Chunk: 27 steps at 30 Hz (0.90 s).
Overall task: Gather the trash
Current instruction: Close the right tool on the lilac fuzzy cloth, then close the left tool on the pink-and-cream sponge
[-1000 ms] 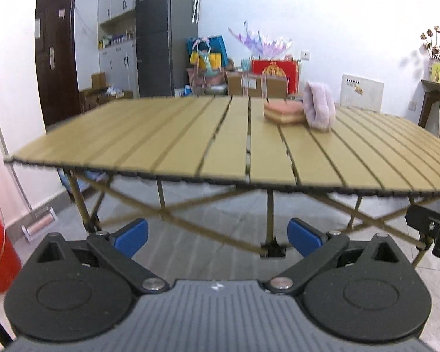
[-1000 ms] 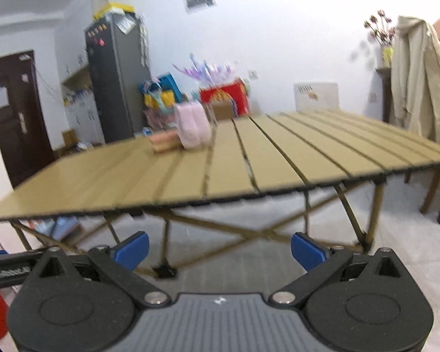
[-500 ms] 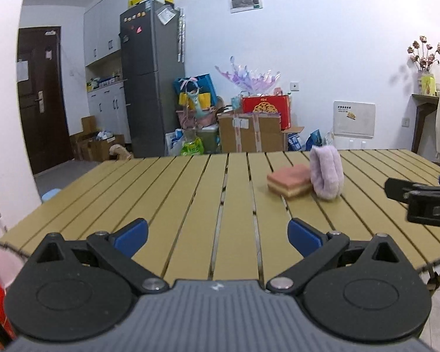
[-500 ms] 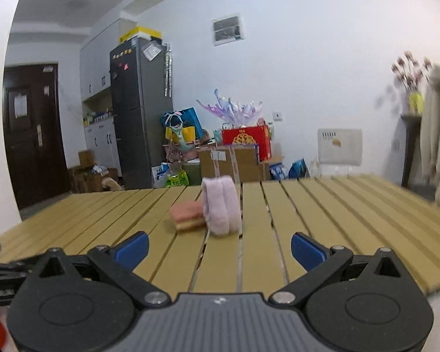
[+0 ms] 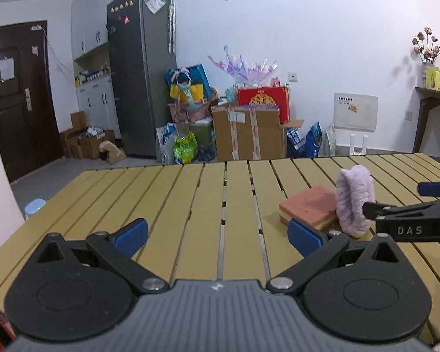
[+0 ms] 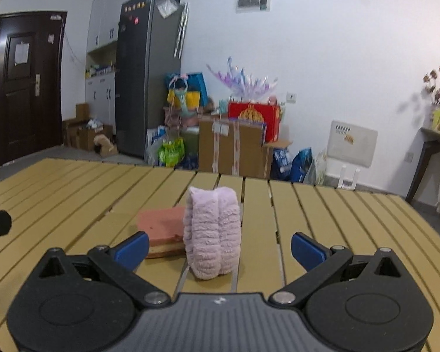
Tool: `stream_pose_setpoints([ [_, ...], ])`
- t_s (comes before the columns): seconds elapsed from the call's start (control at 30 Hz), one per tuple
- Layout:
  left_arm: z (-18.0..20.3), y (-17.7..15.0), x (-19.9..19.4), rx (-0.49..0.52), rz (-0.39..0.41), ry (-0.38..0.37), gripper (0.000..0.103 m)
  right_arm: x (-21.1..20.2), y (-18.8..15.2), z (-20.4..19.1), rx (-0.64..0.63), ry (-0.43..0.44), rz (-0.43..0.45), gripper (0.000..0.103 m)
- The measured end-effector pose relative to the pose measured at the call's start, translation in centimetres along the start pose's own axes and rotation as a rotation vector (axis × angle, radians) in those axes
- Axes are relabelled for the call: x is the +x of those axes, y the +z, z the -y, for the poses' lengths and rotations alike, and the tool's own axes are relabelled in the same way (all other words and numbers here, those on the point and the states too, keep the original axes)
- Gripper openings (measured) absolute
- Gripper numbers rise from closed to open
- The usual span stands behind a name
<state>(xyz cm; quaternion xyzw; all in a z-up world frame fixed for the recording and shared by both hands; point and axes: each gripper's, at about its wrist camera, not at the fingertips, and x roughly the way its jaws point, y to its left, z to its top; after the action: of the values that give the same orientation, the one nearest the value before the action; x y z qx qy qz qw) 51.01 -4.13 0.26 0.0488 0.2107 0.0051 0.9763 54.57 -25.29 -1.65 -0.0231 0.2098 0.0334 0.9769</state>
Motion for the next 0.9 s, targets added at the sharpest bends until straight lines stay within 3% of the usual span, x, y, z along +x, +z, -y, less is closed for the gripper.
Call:
stream_pose_setpoints([
  [0.17, 0.7, 0.5, 3.6, 0.025, -0.029, -0.013, 0.103, 4.4, -0.2, 0.1, 0.018, 0.021, -0.069, 0.101],
  [0.27, 1.4, 0.6, 5.8, 0.034, -0.054, -0.022, 0.103, 6.9, -0.2, 0.0, 0.028, 0.028, -0.110, 0.094],
  [0.37, 1.9, 0.8, 7.7, 0.023, -0.089, -0.028, 0.103, 8.7, -0.3, -0.2, 0.033, 0.045, -0.147, 0.083],
  [0.4, 2.2, 0.8, 8.2, 0.010, -0.100, -0.034, 0.103, 9.1, -0.4, -0.1, 0.039, 0.050, -0.155, 0.075],
  [0.43, 2.4, 0.8, 8.8, -0.004, -0.113, -0.044, 0.103, 9.5, -0.5, -0.1, 0.047, 0.060, -0.161, 0.059],
  [0.47, 2.6, 0.7, 9.3, -0.014, -0.123, -0.053, 0.103, 9.7, -0.6, 0.0, 0.055, 0.070, -0.166, 0.050],
  [0.6, 3.8, 0.8, 10.7, -0.018, -0.144, -0.075, 0.103, 9.5, -1.0, 0.9, 0.081, 0.109, -0.156, 0.037],
  [0.9, 7.7, 1.5, 12.9, -0.047, -0.180, -0.088, 0.103, 7.2, -1.2, 5.7, 0.144, 0.045, -0.106, 0.034],
])
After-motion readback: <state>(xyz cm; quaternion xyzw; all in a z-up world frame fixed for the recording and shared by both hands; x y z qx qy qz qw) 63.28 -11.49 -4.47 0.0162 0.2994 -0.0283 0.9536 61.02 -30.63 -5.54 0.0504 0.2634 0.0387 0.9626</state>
